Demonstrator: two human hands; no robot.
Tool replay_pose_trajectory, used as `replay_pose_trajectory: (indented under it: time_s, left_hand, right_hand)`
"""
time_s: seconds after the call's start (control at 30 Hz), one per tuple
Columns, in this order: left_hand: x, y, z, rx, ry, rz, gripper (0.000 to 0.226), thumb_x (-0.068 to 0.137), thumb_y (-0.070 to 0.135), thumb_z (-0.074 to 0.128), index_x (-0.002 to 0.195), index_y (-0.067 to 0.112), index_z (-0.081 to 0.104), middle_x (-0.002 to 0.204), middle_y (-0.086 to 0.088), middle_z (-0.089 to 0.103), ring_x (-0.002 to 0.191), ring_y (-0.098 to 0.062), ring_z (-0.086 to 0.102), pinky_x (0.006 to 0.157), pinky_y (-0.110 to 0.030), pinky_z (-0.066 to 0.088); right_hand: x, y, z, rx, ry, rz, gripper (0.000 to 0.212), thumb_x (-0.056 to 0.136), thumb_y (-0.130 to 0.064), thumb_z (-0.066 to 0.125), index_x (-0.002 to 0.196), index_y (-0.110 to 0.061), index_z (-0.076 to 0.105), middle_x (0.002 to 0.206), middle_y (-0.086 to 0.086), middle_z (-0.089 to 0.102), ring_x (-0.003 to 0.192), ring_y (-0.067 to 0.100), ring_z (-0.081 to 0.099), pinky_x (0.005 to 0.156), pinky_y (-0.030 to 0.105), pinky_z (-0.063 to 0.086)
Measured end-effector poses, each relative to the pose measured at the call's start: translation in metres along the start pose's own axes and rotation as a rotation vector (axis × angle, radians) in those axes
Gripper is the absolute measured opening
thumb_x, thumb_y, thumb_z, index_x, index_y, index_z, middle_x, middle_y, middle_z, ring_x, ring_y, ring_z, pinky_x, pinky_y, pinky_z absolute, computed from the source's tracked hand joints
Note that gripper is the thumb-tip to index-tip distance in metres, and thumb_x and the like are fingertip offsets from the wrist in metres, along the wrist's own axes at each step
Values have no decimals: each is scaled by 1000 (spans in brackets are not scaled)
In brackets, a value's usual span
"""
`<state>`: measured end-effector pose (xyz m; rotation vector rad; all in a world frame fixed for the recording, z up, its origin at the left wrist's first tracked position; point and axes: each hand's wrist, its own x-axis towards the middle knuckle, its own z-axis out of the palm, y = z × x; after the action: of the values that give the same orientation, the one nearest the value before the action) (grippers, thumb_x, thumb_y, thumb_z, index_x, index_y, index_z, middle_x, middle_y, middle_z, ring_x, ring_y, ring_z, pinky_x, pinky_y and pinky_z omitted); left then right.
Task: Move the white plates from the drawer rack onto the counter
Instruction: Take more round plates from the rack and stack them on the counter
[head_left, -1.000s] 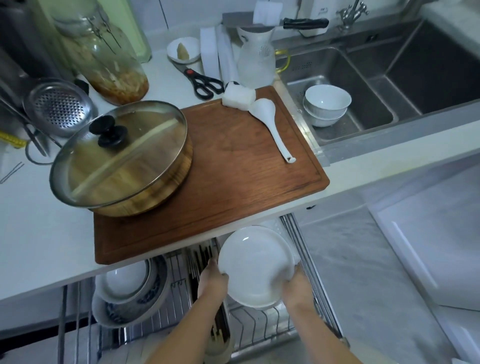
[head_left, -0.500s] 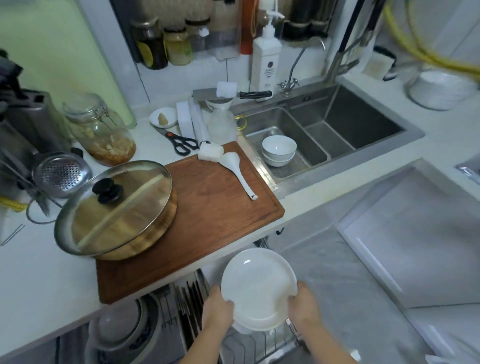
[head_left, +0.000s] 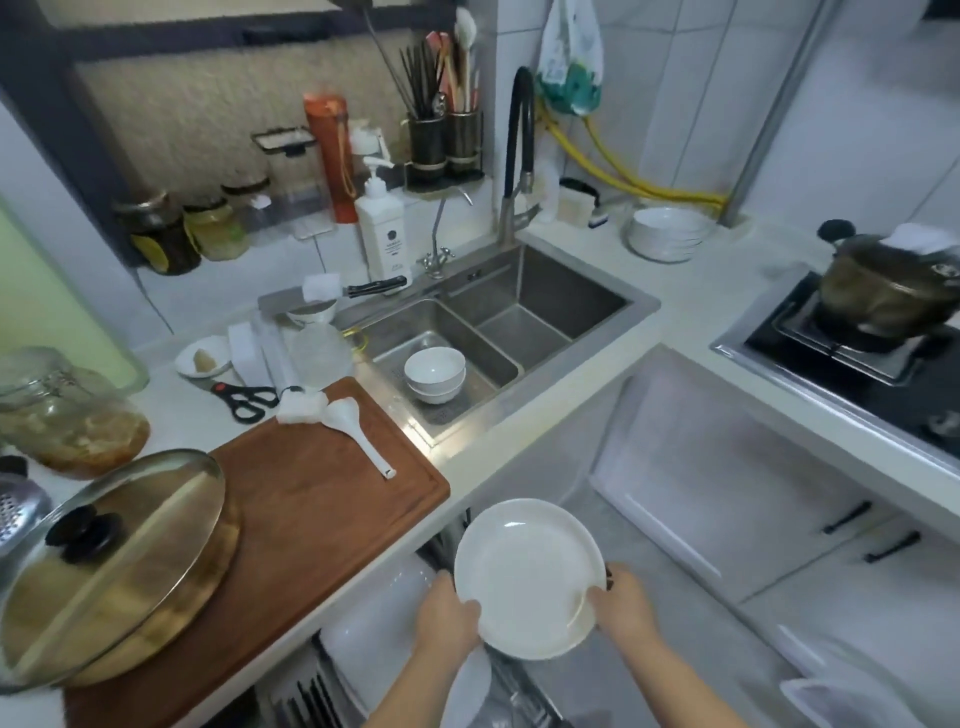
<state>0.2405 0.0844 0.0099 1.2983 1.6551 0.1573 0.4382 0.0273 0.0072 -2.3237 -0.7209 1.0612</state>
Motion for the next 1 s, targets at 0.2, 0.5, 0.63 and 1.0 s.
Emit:
replay_pose_trajectory:
  time_s: [0.2,0.5,0.63,1.0]
  left_hand:
    - [-2,87,31,163,18,145,11,85,14,49,96,14,47,106,-8,63,91,-22,57,74,-29,49]
    - [8,205,87,73,81,225,5,81,12,52,79,14,48,82,-1,56,77,-19,52,56,-23,37]
    - [19,252,106,-2,97,274,28,73,17,53,99,11,63,92,-5,68,81,-22,59,64,-26,45]
    - [54,348,113,-108,100,290,8,69,13,53,75,17,55,85,-11,66,86,-36,68,78,-47,59]
  right_hand:
    - [32,11,-67,233,30,39,23,66,-6,51,84,-14,63,77,9,69,76,33,69,69,45,61]
    - [81,-20,-189,373,93,-28,24,75,0,51,93,-13,59,87,7,64,82,32,66,74,46,60]
    - [103,-32,-235,453,64,-55,27,79,3,49,104,-5,58,87,7,61,76,27,62,59,34,56]
    - [158,-79,-297,472,138,-73,30,83,4,47,110,-4,58,98,12,59,83,29,59,74,42,58]
